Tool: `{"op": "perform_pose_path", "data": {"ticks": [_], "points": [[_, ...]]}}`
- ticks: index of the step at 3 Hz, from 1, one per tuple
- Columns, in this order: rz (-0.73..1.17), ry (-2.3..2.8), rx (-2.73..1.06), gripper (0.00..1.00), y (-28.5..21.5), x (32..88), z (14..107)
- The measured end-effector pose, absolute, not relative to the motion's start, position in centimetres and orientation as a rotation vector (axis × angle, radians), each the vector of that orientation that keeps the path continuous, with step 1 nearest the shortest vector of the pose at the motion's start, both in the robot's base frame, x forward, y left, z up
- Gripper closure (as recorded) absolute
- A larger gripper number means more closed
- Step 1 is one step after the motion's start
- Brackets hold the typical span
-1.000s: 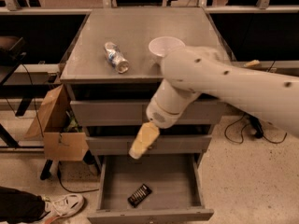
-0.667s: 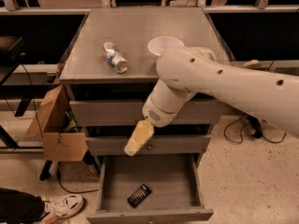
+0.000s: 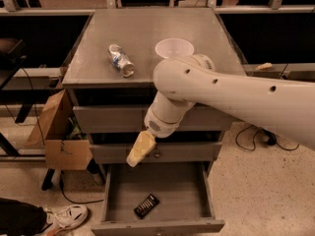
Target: Pick rxbar chocolate from bottom drawer and place on counter
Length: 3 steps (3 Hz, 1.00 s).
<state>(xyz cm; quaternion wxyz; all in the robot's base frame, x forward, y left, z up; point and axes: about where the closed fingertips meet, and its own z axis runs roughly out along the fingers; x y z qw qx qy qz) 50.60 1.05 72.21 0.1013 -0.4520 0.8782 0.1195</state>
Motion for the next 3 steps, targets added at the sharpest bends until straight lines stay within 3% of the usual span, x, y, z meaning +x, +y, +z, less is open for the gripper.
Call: {"op": "perform_pose_path", "data": {"ticks": [2,3], "points": [[0.171,2.881,-1.153,0.0,-1.4,50.8,51.2],[0.208,2.935,-1.031,0.0,-1.1,50.8,48.0]]}}
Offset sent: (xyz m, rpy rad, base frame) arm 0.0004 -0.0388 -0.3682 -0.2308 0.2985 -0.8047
